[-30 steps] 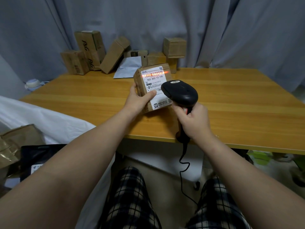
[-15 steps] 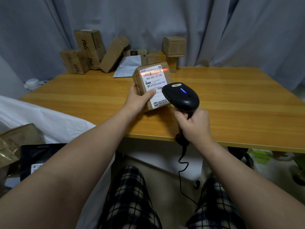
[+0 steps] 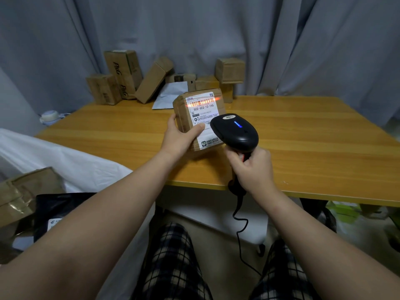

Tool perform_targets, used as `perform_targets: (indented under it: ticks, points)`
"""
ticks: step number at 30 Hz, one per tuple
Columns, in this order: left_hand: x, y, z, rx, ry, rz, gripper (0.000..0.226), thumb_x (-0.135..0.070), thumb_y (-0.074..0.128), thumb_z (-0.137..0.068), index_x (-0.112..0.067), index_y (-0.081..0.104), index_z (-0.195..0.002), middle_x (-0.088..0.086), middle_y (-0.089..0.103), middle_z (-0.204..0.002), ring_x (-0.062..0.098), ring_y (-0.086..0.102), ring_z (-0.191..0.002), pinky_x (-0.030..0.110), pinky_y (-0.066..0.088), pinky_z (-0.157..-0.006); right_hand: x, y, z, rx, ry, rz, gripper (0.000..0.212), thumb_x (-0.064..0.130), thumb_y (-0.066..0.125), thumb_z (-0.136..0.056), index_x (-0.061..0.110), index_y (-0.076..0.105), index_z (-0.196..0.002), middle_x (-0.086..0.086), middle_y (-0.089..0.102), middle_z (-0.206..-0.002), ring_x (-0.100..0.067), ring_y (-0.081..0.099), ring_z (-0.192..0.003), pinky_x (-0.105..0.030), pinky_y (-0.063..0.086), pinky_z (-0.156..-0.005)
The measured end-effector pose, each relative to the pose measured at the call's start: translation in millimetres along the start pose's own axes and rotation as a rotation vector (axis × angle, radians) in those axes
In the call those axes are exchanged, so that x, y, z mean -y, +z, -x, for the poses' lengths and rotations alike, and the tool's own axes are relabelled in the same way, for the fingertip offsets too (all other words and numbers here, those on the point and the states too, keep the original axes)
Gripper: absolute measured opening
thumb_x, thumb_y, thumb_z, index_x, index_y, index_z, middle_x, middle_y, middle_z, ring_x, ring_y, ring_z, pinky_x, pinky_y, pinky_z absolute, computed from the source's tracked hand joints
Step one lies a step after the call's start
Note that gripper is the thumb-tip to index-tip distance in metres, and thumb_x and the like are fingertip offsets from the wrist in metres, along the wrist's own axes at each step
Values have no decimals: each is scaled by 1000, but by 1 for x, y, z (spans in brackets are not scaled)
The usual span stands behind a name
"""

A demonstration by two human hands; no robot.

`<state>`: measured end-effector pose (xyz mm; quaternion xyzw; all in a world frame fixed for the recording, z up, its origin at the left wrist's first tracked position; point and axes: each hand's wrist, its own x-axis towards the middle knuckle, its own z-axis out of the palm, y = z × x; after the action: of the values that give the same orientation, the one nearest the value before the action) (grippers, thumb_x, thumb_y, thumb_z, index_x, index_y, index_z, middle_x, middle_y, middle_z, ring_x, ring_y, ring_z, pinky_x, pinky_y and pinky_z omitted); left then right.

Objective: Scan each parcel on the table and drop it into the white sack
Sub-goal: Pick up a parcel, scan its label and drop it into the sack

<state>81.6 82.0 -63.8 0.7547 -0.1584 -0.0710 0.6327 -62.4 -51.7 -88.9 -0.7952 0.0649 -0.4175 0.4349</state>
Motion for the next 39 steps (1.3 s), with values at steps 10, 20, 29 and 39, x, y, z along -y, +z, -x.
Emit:
perform_targets:
  ticks: [10, 20, 29, 39]
  points:
    - [-16, -128, 82, -250, 136, -281, 113, -77, 71, -49, -36, 24, -144, 0, 52, -135, 17, 54, -120, 46, 50, -97, 86, 71, 18, 274, 126, -263, 28, 32, 69, -76, 19, 50, -61, 9, 46, -53, -14, 46, -57, -32, 39, -59]
    - [35, -280, 185, -471, -209, -664, 104, -69, 78, -56, -48, 25, -143, 8, 48, -134, 32, 46, -125, 45, 37, -107, 83, 157, 55, 689, 455, 22, 22, 7, 75, -76, 3, 66, -96, -14, 66, -86, -33, 63, -86, -35, 46, -70]
    - [-40, -312, 167, -703, -52, -793, 95, -63, 72, -66, -42, 24, -145, 18, 40, -137, 38, 37, -129, 49, 30, -109, 184, 194, 51, 556, 795, -491, 16, -9, 62, -75, 5, 54, -76, -10, 50, -70, -26, 52, -65, -28, 41, -58]
    - [-31, -307, 166, -621, -117, -876, 93, -62, 71, -69, -46, 20, -146, 20, 36, -142, 39, 34, -131, 48, 28, -106, 154, 164, 28, 429, 997, -618, 18, -4, 63, -74, 8, 56, -83, -12, 57, -77, -28, 58, -71, -38, 49, -68]
